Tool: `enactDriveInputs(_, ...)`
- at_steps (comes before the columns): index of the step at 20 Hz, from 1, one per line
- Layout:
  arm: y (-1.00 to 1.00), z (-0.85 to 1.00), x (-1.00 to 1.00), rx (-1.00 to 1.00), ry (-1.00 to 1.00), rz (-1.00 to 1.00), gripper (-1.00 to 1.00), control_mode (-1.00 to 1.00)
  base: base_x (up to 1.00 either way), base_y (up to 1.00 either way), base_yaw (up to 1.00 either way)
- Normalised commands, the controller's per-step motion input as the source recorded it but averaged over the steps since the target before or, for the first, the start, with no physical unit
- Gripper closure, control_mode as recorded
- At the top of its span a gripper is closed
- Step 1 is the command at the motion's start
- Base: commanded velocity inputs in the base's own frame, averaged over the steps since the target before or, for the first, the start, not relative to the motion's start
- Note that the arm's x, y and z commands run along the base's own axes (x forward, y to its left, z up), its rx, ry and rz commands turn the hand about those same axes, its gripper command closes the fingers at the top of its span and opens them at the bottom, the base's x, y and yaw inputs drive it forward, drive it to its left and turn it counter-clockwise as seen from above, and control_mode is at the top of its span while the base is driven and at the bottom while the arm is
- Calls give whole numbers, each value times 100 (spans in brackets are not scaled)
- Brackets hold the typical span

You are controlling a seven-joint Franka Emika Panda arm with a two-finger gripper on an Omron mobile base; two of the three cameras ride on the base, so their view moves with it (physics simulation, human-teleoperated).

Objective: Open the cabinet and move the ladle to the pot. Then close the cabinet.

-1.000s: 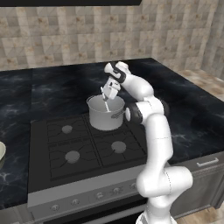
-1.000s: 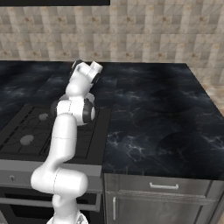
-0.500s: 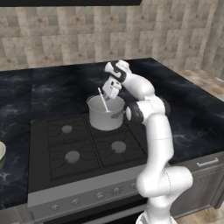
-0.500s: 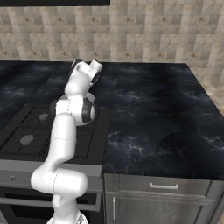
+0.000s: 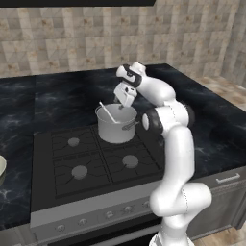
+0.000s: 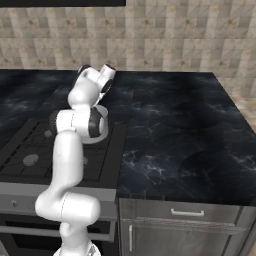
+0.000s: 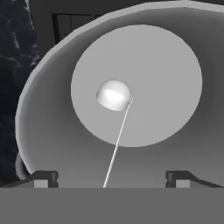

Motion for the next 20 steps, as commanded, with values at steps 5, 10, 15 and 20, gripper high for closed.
enactDriveInputs(5, -14, 1, -44, 0, -20, 0, -100, -100, 0, 0, 0)
enactDriveInputs(10, -37, 8, -46, 0, -27, -7, -100, -100, 0, 0, 0)
enactDriveInputs(15, -31, 28, -50, 0, -35, -19, -100, -100, 0, 0, 0)
enactDriveInputs(20, -7, 69, -14, 2, -27, -15, -100, -100, 0, 0, 0)
